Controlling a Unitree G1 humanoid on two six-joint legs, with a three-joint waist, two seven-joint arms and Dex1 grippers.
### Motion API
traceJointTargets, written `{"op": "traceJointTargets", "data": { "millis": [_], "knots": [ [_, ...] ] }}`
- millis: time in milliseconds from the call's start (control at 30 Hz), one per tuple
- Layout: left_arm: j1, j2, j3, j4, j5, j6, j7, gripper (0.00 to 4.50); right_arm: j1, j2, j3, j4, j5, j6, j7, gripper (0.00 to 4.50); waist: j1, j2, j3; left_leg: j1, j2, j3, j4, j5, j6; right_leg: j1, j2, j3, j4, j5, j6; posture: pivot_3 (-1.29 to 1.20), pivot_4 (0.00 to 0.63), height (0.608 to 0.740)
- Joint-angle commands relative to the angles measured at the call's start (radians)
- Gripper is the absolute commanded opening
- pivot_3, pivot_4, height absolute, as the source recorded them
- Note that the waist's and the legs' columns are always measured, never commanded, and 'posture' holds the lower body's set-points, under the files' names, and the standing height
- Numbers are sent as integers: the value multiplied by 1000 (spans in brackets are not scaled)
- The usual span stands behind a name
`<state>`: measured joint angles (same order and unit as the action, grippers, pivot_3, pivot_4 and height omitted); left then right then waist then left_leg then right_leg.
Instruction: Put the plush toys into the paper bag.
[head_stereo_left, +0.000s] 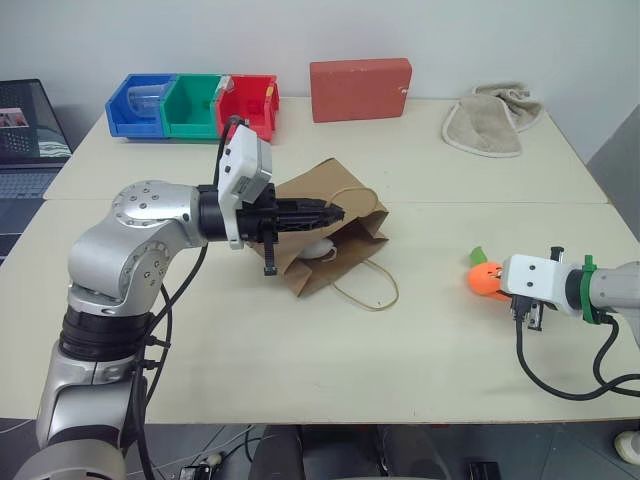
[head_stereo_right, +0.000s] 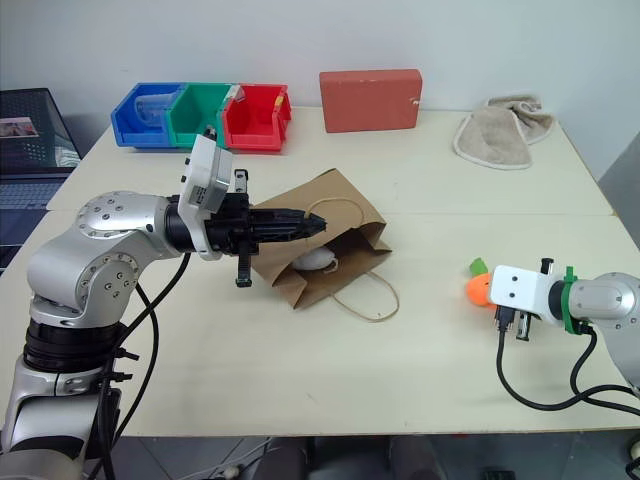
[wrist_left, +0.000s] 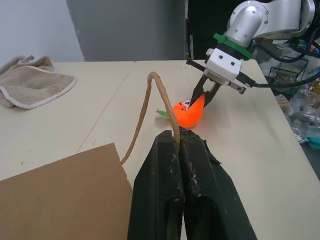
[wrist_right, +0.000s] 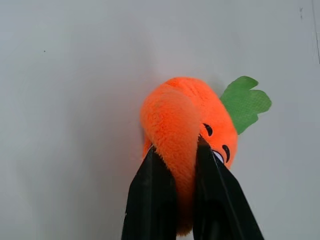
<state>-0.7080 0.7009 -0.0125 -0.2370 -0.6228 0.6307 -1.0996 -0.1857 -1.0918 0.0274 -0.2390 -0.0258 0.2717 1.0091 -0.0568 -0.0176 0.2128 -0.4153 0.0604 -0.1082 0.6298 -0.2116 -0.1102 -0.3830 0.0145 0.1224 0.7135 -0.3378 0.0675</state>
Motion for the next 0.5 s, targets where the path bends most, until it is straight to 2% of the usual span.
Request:
{"op": "traceJointTargets", "data": {
  "millis": [33,133,267,433,500],
  "knots": [
    [-19,9,33,-16,-18,4,8,0,-40,36,-31,-137,125,73,48,15,-1,0,0,0,0,0,0,0,0,0,0,0,0,0,0,0,150,740],
    [-28,7,39,-12,-28,13,11,0,-75,73,-33,-224,212,151,65,15,-2,0,0,0,0,0,0,0,0,0,0,0,0,0,0,0,150,740],
    [-50,9,44,6,-36,21,4,0,-229,213,54,-314,292,270,17,15,-2,0,0,0,0,-1,0,0,0,0,0,0,0,0,0,0,150,740],
    [-66,5,44,5,-47,28,5,0,-350,380,198,-211,204,251,-76,15,2,0,0,0,0,-2,0,0,0,1,0,-2,0,0,0,0,150,740],
    [-73,4,50,-2,-67,43,8,0,-396,441,258,-127,120,200,-140,15,3,0,0,0,0,-3,0,0,0,1,0,-3,0,0,0,0,150,740]
  ]
}}
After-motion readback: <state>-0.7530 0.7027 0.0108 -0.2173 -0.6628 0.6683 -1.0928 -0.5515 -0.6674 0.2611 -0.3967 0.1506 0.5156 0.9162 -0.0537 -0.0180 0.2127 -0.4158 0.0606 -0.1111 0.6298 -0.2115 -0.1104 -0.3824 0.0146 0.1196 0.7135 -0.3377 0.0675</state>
